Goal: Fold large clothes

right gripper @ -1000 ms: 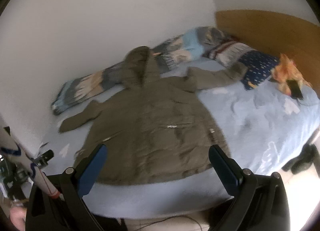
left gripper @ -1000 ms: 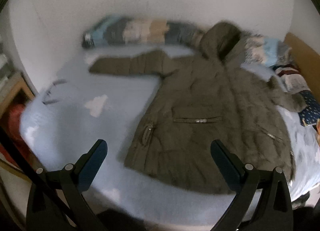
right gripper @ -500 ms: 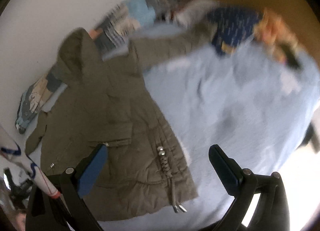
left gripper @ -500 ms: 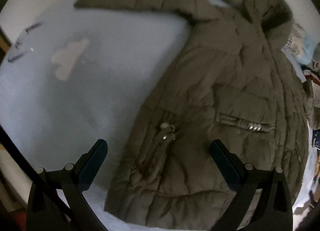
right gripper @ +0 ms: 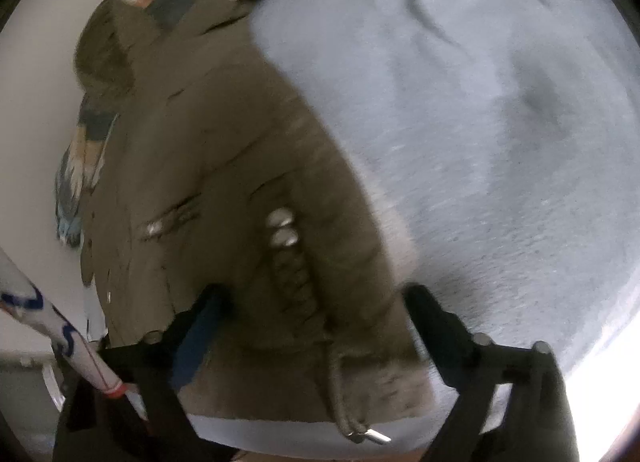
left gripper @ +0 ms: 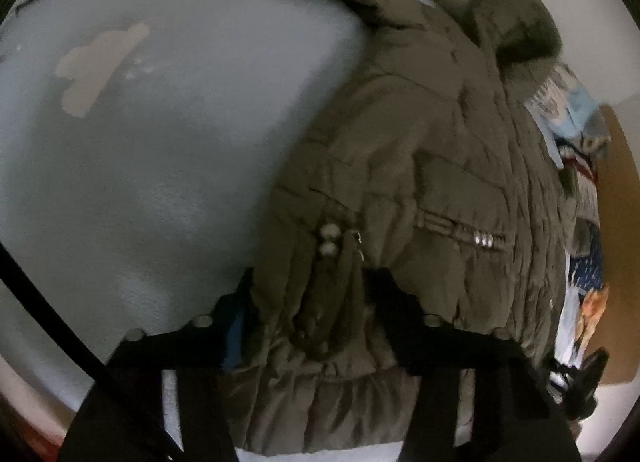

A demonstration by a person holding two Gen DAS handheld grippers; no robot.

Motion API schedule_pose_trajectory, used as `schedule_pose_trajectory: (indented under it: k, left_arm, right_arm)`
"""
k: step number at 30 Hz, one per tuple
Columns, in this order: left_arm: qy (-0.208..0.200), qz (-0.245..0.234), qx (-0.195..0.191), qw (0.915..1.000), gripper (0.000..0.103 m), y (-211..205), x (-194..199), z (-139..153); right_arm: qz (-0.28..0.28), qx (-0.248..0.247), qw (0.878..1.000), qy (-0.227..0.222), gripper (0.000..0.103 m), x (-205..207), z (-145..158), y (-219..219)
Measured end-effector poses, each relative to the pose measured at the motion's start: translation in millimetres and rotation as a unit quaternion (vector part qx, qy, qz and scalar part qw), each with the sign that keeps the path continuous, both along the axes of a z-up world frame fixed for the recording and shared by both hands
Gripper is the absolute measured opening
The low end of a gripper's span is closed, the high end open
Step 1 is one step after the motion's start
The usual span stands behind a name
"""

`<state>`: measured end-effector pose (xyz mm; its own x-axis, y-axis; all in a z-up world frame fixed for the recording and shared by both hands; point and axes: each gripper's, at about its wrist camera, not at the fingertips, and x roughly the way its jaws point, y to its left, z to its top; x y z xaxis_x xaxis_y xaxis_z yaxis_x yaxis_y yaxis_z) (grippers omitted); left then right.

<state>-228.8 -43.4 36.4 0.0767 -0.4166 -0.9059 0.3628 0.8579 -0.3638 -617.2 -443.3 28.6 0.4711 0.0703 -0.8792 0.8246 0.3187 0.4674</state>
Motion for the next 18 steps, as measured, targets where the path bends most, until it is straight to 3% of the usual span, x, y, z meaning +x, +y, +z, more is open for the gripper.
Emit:
schedule_pose_trajectory:
  k: [1,2,4,9,12,14,16,18]
  left_arm:
    - [-0.003,-0.006,-0.002,1.0000,0.037,-0.9,-3.6,2.5]
    - [-0.013,-0.017,0.000,0.9998,0.035,-1.9,-9.8,6.2]
    - [-0.024,-0.029,0.005,0.9993,0.031,0.0,-20.9,8.3]
    - [-0.026,-0.059,0.012,0.9978,0.029,1.6,-29.1,13.9]
    - [-0.039,-0.067,0.022,0.9968,0.029,7.9,-30.2,15.8]
    - [-0.057,-0.070,0.041,0.9951,0.029,7.9,-30.4,18.3]
    - [-0.079,-0.055,0.056,0.9938,0.037,10.4,-31.9,26.9]
    - [-0.125,-0.033,0.070,0.9892,0.038,9.1,-29.4,43.5]
  right_arm:
    - [0.013,-0.009,1.000,-0.004,0.063,2.1,3.4,4.9]
    - [0.027,-0.022,0.999,-0.004,0.036,4.0,7.2,9.9]
    - [0.051,-0.053,0.997,0.002,0.023,7.6,14.6,17.0]
    - [0.059,-0.120,0.991,0.020,0.017,-2.1,34.4,27.9]
    - [0.051,-0.132,0.989,0.032,0.017,-11.9,41.5,32.8]
    - [0.048,-0.128,0.990,0.034,0.016,-17.4,45.3,36.0]
    - [0.045,-0.121,0.991,0.039,0.016,-26.4,45.7,42.7]
    - [0.038,-0.107,0.993,0.043,0.019,-32.1,43.0,44.7]
